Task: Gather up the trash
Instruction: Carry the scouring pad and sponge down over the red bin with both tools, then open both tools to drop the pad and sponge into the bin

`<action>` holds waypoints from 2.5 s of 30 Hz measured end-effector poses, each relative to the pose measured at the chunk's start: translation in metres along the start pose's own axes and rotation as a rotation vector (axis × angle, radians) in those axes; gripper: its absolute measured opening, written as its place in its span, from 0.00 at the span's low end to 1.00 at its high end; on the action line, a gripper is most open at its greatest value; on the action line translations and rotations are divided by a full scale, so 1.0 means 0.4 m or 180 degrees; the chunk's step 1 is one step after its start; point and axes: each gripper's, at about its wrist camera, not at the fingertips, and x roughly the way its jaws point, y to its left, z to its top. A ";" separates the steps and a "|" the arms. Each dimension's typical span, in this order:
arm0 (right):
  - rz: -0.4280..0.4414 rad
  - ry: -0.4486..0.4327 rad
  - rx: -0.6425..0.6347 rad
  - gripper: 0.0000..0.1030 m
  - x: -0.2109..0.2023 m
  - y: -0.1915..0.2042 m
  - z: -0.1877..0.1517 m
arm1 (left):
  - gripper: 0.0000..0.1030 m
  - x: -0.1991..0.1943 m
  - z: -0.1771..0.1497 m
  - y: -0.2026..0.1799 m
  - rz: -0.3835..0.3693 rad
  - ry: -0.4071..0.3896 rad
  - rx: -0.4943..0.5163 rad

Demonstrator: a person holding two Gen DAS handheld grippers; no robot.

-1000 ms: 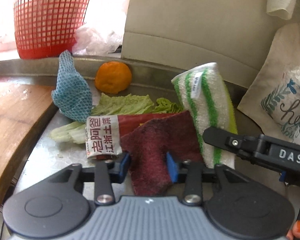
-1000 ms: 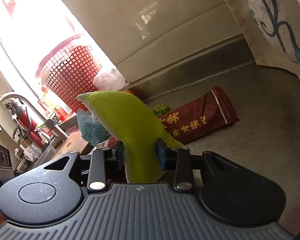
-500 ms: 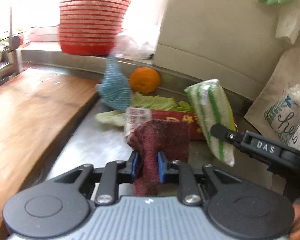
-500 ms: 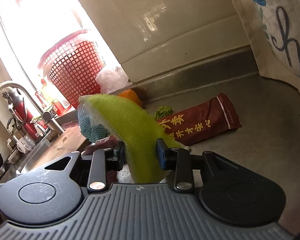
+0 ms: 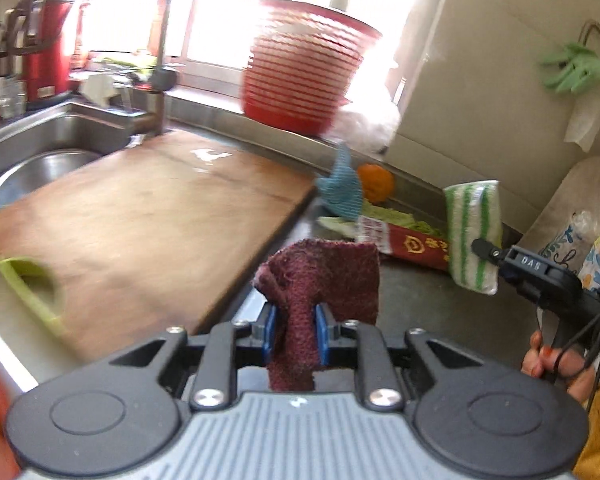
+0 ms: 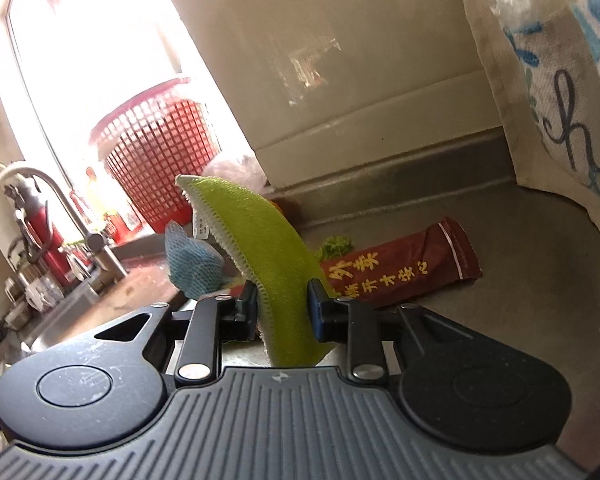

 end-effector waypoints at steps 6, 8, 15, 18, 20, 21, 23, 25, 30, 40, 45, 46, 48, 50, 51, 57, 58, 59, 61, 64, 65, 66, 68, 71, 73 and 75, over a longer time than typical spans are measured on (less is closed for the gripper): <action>0.0070 -0.0024 0.0101 0.26 -0.013 -0.004 -0.001 | 0.18 -0.120 -0.053 0.115 0.0293 -0.0090 -0.0223; 0.0097 0.0002 0.0185 0.26 -0.027 -0.003 -0.008 | 0.18 -0.148 -0.068 0.150 0.0389 -0.0091 -0.0311; 0.0276 0.0245 0.0289 0.26 -0.085 0.059 -0.037 | 0.19 -0.246 -0.103 0.266 0.0765 -0.0209 -0.0563; 0.0396 0.0356 0.0236 0.26 -0.106 0.115 -0.044 | 0.19 -0.290 -0.119 0.320 0.0963 -0.0279 -0.0650; 0.0509 0.0459 0.0201 0.26 -0.115 0.156 -0.048 | 0.19 -0.319 -0.131 0.355 0.1102 -0.0325 -0.0718; 0.0578 0.0520 0.0160 0.26 -0.121 0.183 -0.051 | 0.19 -0.335 -0.140 0.375 0.1169 -0.0346 -0.0747; 0.0705 0.0614 0.0068 0.26 -0.129 0.241 -0.060 | 0.19 -0.355 -0.154 0.410 0.1302 -0.0376 -0.0830; 0.0875 0.0734 0.0001 0.26 -0.135 0.298 -0.071 | 0.19 -0.373 -0.169 0.447 0.1431 -0.0400 -0.0897; 0.1347 0.1136 -0.0152 0.26 -0.125 0.458 -0.114 | 0.19 -0.396 -0.206 0.535 0.1680 -0.0424 -0.1043; 0.1956 0.2097 -0.0488 0.26 -0.008 0.773 -0.280 | 0.21 -0.350 -0.268 0.637 0.1814 -0.0329 -0.1165; 0.1978 0.2447 -0.0667 0.26 0.084 0.866 -0.362 | 0.21 -0.309 -0.297 0.674 0.1777 -0.0173 -0.1254; 0.1946 0.2489 -0.0716 0.26 0.100 0.879 -0.380 | 0.22 -0.299 -0.301 0.679 0.1770 -0.0143 -0.1265; 0.1868 0.2604 -0.0767 0.26 0.133 0.896 -0.414 | 0.22 -0.282 -0.310 0.689 0.1753 -0.0094 -0.1281; 0.1813 0.2721 -0.0779 0.26 0.161 0.902 -0.439 | 0.23 -0.263 -0.319 0.697 0.1748 -0.0024 -0.1281; 0.1791 0.2770 -0.0828 0.26 0.178 0.911 -0.456 | 0.23 -0.253 -0.323 0.701 0.1742 0.0016 -0.1275; 0.1634 0.2899 -0.1121 0.34 0.221 0.956 -0.531 | 0.27 -0.208 -0.346 0.721 0.1758 0.0216 -0.1279; 0.1617 0.2894 -0.1177 0.35 0.224 0.964 -0.541 | 0.29 -0.202 -0.347 0.723 0.1761 0.0244 -0.1270; 0.1596 0.2890 -0.1215 0.37 0.223 0.972 -0.550 | 0.31 -0.197 -0.349 0.724 0.1764 0.0276 -0.1257; 0.1574 0.2922 -0.1224 0.41 0.234 0.968 -0.561 | 0.34 -0.191 -0.351 0.726 0.1767 0.0330 -0.1239; 0.1584 0.2943 -0.1175 0.52 0.230 0.955 -0.565 | 0.42 -0.190 -0.352 0.736 0.1761 0.0386 -0.1244; 0.1591 0.2926 -0.1179 0.55 0.226 0.954 -0.563 | 0.45 -0.190 -0.349 0.739 0.1770 0.0402 -0.1257; 0.1604 0.2905 -0.1189 0.55 0.223 0.957 -0.561 | 0.50 -0.195 -0.346 0.741 0.1774 0.0396 -0.1268; 0.1626 0.2823 -0.1217 0.55 0.208 0.953 -0.547 | 0.58 -0.205 -0.342 0.744 0.1773 0.0370 -0.1273; 0.1702 0.2709 -0.1185 0.59 0.188 0.959 -0.531 | 0.59 -0.224 -0.327 0.748 0.1817 0.0314 -0.1262; 0.1771 0.2616 -0.1152 0.69 0.169 0.954 -0.508 | 0.63 -0.237 -0.313 0.748 0.1833 0.0256 -0.1276; 0.1807 0.2505 -0.1170 0.74 0.151 0.946 -0.490 | 0.64 -0.245 -0.297 0.746 0.1835 0.0204 -0.1288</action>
